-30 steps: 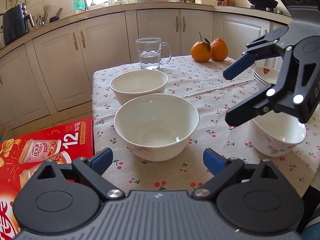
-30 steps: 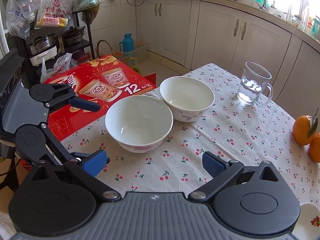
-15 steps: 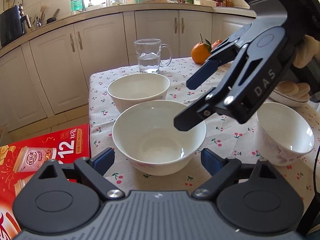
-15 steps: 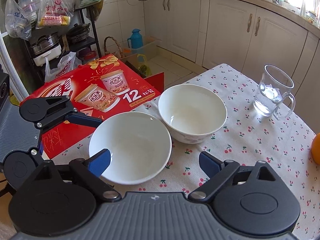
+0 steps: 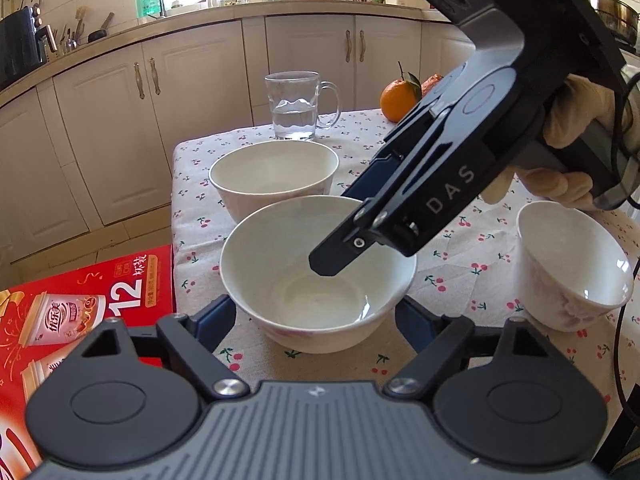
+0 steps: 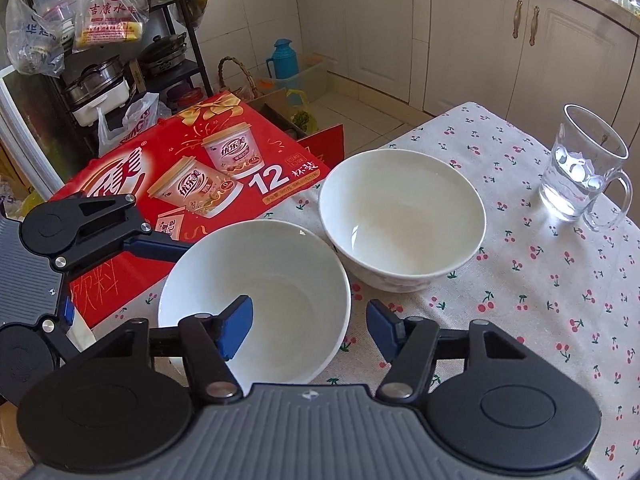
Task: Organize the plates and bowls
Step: 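Carry the bowl over the first bowl and lower it inside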
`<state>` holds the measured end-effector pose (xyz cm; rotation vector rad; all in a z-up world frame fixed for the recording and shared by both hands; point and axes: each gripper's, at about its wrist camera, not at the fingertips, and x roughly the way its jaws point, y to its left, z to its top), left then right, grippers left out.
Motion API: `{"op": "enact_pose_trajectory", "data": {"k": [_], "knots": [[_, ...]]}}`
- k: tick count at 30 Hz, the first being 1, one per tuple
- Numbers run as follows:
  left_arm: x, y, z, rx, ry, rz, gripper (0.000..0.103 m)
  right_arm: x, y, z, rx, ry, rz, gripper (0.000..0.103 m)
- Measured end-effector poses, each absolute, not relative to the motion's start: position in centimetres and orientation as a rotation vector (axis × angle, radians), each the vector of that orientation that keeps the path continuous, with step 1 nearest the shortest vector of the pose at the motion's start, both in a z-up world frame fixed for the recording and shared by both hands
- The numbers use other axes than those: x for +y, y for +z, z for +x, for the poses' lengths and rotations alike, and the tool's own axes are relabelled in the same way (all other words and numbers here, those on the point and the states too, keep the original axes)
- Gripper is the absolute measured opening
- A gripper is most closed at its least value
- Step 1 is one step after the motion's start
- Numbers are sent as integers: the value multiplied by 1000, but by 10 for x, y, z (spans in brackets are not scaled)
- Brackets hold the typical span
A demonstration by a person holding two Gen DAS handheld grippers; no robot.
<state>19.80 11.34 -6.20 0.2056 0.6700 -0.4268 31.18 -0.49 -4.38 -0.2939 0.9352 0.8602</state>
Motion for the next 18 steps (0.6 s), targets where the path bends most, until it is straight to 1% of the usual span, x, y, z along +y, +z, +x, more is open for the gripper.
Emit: {"op": "enact_pose_trajectory", "data": {"k": [1, 3, 18], "knots": [[113, -62, 198, 670, -428, 207, 86, -5, -44, 312, 939, 865, -289, 63], [112, -62, 198, 667, -431, 213, 86, -4, -46, 313, 945, 875, -276, 61], [109, -59, 196, 691, -431, 218, 85, -6, -42, 307, 947, 895, -249, 62]]}}
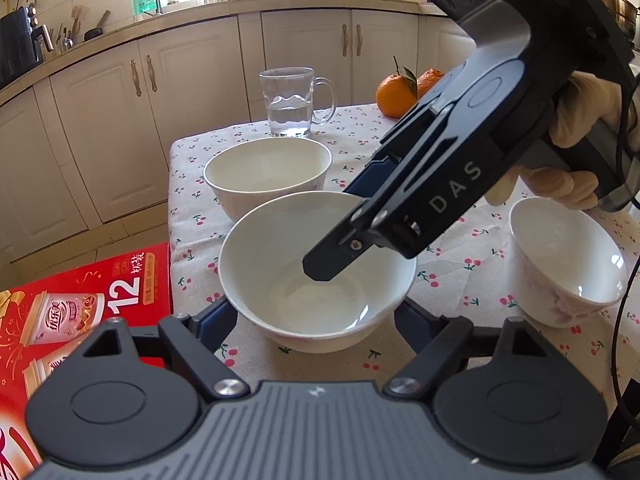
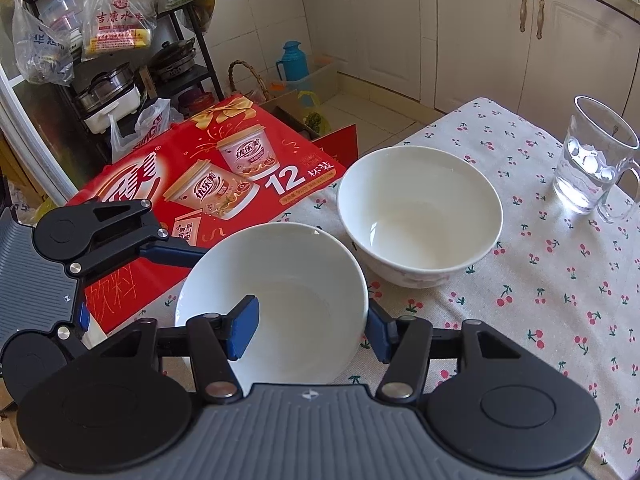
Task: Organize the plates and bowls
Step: 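Carry the bowl over the first bowl and lower it inside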
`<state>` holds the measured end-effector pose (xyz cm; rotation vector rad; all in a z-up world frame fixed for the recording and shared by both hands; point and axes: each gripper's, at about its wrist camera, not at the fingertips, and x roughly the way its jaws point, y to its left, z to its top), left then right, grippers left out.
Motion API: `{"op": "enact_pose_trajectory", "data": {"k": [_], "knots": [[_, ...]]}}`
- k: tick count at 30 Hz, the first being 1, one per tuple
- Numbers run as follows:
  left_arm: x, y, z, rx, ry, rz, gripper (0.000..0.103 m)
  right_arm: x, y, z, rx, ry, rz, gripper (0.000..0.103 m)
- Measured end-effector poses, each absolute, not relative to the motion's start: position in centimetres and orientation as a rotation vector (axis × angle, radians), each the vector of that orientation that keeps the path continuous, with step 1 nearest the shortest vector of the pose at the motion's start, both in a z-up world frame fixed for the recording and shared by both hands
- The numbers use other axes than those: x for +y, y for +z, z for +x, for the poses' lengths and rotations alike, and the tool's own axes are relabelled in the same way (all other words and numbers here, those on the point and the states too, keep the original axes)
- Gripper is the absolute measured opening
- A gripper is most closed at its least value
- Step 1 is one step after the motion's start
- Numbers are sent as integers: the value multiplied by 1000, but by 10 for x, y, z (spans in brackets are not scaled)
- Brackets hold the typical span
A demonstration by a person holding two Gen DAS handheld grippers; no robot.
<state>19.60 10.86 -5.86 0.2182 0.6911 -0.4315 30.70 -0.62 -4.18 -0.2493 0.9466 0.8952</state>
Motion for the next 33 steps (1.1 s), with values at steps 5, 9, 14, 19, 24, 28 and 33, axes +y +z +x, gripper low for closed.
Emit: {"op": "enact_pose_trajectory", "data": {"k": [5, 9, 14, 19, 24, 28, 33], "knots": [[104, -52, 189, 686, -440, 226, 85, -11, -36, 298, 944, 897, -251, 63], [99, -45, 179, 679, -450, 238, 85, -18, -31, 290, 943, 897, -247, 63], [91, -36, 164, 670, -464, 250, 85, -28, -21, 275, 937, 901, -246, 64], [82, -23, 147, 655, -480, 257, 85, -39, -8, 256, 924, 902, -256, 64], [71, -12, 131, 636, -493, 271, 85, -52, 5, 237, 902, 901, -267, 65], [60, -5, 119, 622, -515, 284, 85, -65, 13, 220, 884, 893, -274, 65], [44, 0, 109, 606, -554, 295, 85, -86, 20, 203, 871, 865, -260, 66]]}}
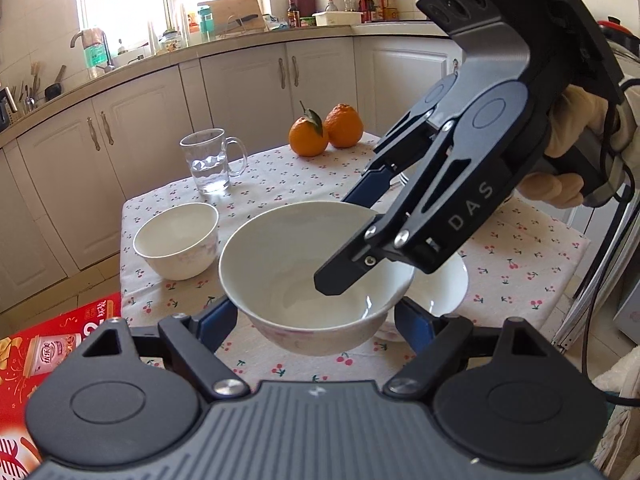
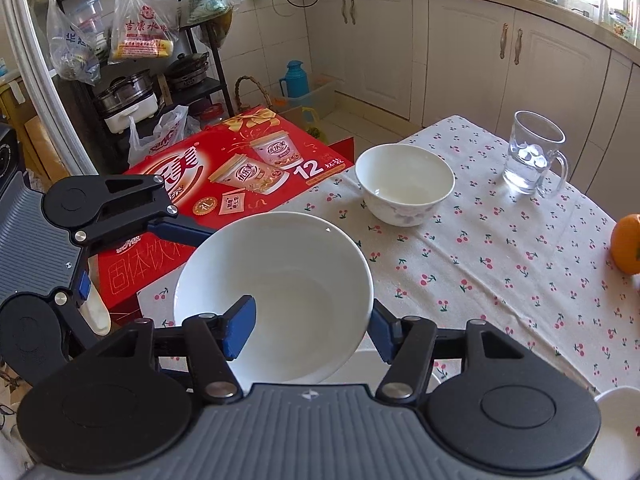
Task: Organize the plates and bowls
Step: 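Carry the bowl over the first bowl and lower it inside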
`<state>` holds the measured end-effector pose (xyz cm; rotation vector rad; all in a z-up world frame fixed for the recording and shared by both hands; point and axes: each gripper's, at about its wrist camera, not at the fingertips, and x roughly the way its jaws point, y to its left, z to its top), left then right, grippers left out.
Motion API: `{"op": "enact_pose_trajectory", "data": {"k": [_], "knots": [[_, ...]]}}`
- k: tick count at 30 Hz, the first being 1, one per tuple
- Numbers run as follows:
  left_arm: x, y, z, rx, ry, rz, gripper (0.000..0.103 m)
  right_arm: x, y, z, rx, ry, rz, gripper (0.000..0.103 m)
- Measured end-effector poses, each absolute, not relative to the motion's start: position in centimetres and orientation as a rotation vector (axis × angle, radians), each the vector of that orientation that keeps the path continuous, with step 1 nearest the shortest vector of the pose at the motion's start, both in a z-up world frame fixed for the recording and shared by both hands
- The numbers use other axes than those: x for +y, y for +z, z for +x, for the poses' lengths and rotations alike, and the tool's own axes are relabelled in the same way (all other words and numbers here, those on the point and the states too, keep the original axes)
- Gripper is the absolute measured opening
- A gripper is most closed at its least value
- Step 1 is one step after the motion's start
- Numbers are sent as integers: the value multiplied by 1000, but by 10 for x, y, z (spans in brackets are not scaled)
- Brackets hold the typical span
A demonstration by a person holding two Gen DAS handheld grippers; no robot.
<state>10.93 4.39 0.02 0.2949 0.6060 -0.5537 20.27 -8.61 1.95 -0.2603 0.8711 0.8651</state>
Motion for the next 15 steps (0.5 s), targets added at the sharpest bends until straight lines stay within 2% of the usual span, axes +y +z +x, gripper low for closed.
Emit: {"op": "enact_pose_trajectory", "data": {"k": [15], "knots": [[-2, -10, 116, 621, -662, 298, 85, -147, 25, 178, 853, 757, -213, 66]]}}
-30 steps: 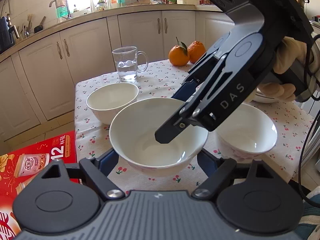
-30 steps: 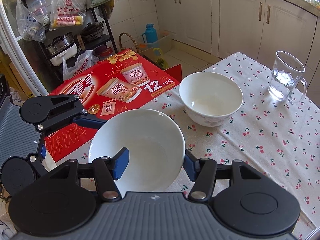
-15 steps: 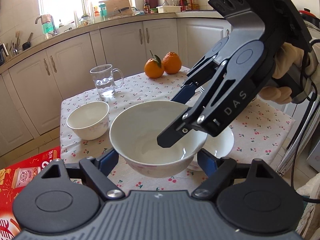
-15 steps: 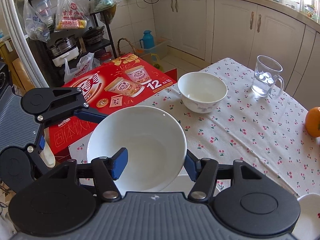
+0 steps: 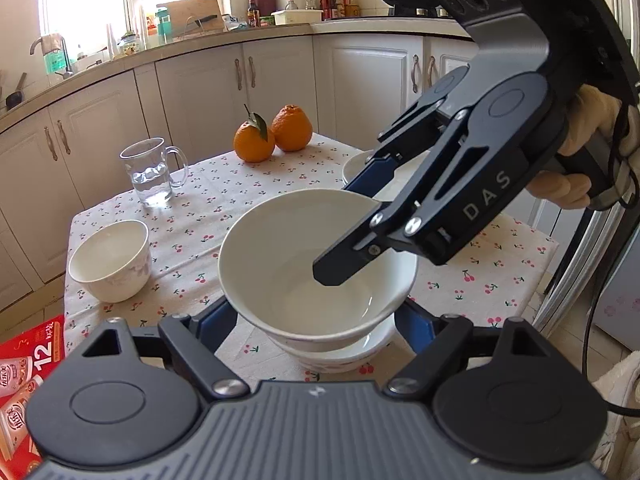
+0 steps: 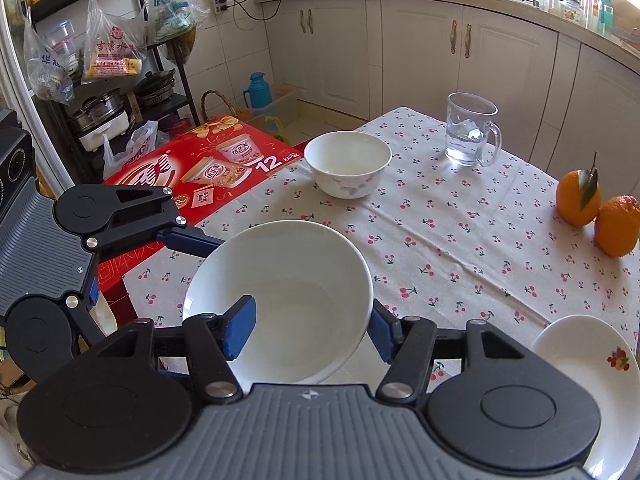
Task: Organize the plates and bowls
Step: 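Carry the bowl over the first bowl and lower it inside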
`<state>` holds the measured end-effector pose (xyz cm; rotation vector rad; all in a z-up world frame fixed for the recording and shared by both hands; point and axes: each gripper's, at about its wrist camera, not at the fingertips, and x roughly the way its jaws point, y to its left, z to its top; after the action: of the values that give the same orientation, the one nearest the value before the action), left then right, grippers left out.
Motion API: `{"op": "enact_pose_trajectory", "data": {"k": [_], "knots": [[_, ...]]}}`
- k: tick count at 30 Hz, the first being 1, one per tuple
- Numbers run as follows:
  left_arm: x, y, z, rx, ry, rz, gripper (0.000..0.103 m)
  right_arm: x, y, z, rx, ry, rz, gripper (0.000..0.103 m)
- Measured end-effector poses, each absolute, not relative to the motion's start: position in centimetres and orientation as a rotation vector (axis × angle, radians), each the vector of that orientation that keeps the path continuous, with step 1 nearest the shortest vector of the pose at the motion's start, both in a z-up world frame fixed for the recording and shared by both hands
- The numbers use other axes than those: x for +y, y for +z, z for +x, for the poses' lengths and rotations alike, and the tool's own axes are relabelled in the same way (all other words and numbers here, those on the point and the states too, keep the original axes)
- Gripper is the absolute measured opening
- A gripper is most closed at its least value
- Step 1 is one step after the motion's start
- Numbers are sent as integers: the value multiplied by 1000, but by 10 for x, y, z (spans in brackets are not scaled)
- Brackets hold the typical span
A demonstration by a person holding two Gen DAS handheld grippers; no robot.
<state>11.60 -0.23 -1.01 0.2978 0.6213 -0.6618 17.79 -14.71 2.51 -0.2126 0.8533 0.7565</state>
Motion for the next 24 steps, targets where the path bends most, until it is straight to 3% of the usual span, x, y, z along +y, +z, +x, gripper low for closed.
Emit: {"op": "enact_pose_trajectory", "data": {"k": [24], "knots": [[-14, -29, 130, 698, -686, 307, 85, -162, -4, 188, 906, 724, -185, 66]]}}
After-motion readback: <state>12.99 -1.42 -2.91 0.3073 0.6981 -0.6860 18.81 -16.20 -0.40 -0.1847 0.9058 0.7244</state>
